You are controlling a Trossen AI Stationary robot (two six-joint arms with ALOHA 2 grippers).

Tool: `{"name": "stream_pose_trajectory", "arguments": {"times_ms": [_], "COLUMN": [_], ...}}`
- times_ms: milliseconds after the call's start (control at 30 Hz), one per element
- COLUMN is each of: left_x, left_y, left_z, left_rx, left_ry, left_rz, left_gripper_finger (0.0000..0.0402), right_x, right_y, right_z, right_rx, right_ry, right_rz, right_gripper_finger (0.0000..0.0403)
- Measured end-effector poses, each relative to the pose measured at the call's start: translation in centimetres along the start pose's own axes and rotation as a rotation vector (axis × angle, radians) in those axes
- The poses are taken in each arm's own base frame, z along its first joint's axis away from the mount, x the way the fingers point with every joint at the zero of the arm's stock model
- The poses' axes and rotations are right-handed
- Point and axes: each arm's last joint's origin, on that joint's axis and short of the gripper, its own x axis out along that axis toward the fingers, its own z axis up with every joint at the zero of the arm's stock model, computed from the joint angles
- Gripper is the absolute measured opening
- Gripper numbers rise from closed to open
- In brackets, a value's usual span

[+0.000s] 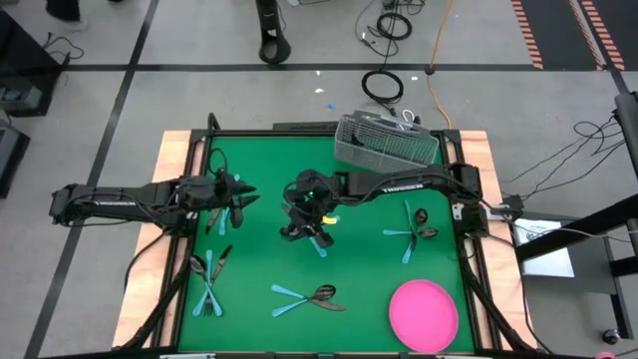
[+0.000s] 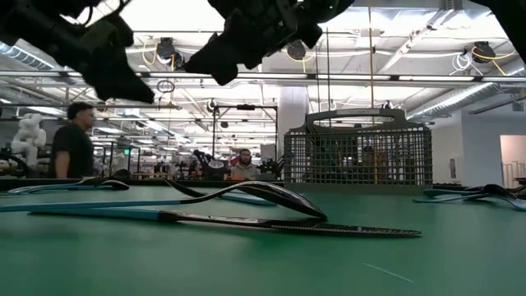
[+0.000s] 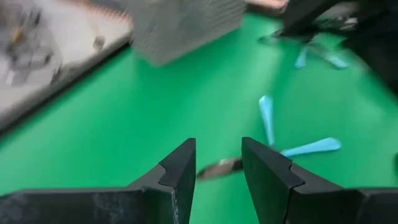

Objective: Sort silverware
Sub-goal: Put the blue fork into the silverware basket

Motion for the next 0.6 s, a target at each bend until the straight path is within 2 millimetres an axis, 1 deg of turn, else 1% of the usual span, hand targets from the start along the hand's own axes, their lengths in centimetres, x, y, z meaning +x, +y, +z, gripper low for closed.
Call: {"name": "stream_pose_trajectory", "arguments": {"times_ms": [100,233,333,433,533,600], "left_x": [0.0,-0.1,-0.1,-0.3,-0.5,-0.9], "left_y": [0.3,0.8,1.0,1.1,1.4,1.6], "left_z": [-0.8,-1.5,-2.0,-2.5,-3.4,-4.3], "left_rx": [-0.081,-0.199,-0.285,-0.400,-0.507,-0.556], "left_ry": [0.069,0.120,0.148,0.176,0.267,0.351], "left_rz": [0.065,0.167,0.222,0.256,0.300,0.365], "left_gripper_finger": [0.0132,0.0132,0.0132,0.0132,0.0132,0.0132], "right_x": [0.0,0.0,-0.4,-1.0,-1.4,-1.6], "right_y": [-0.3,-1.2,-2.1,-2.9,-3.5,-3.8], "right_z": [-0.5,-1.5,-2.1,-2.3,-2.5,-2.5], "right_rx": [-0.021,-0.043,-0.023,-0.011,-0.001,-0.002], "right_ry": [-0.010,-0.070,-0.105,-0.130,-0.137,-0.139], "right_rz": [-0.012,-0.056,-0.093,-0.122,-0.141,-0.147], "right_gripper_finger": [0.0093,0.0093,0.0093,0.0093,0.0093,0.0093]}}
